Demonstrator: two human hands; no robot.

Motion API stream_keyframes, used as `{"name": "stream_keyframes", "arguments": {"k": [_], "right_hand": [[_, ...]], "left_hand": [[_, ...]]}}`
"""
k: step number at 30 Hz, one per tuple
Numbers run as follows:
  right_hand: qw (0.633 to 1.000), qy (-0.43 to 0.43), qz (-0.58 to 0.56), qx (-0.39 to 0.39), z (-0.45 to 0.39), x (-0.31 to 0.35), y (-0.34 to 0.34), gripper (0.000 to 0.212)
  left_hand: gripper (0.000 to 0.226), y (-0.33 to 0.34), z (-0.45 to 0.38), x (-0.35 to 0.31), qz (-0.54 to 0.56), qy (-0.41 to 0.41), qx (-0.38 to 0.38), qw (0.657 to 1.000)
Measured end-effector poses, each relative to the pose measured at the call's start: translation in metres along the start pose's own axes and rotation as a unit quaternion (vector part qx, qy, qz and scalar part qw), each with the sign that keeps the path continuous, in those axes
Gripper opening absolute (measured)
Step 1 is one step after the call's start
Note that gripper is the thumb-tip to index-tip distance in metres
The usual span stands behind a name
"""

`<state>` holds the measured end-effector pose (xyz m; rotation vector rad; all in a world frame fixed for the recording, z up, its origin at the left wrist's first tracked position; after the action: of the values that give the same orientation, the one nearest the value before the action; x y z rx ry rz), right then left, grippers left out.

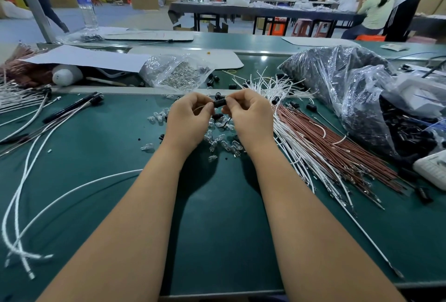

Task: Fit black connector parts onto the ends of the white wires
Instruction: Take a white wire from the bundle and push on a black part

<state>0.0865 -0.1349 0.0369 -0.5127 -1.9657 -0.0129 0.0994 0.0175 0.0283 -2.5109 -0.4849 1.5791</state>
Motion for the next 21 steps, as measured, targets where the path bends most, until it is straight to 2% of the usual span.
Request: {"name": "stream_keyframes", "arguments": {"k": [12,16,21], "right_hand": [[1.0,-0.029,0.011,0.004,-0.001,0.007,-0.003,0.016],[0.992,0.053,-0.117,0.004,-0.002,-0.005,-0.003,0.022],[0.989,0.024,-0.143,-0.013,-0.003,-0.001,-0.006,0.016]], "left_hand": [[0.012,-0.007,0.002,-0.004,0.085,-0.009,-0.009,0.996],[0.005,0.001,0.004,-0.013,0.098,0.022,0.018,0.995],[0.01,0.002,0.001,-0.011,0.075,0.031,0.007,0.997]]}}
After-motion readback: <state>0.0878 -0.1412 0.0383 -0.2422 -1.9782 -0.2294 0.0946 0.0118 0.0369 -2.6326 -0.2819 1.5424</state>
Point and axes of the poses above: each hand's wrist, its own z-axis away from the middle knuckle, its own y-axis out of the palm, x = y × z, the point moved 9 cm from there along -z, towards the middle knuckle, and after that the axes turned 2 degrees about -y, right-handed, at the moved point
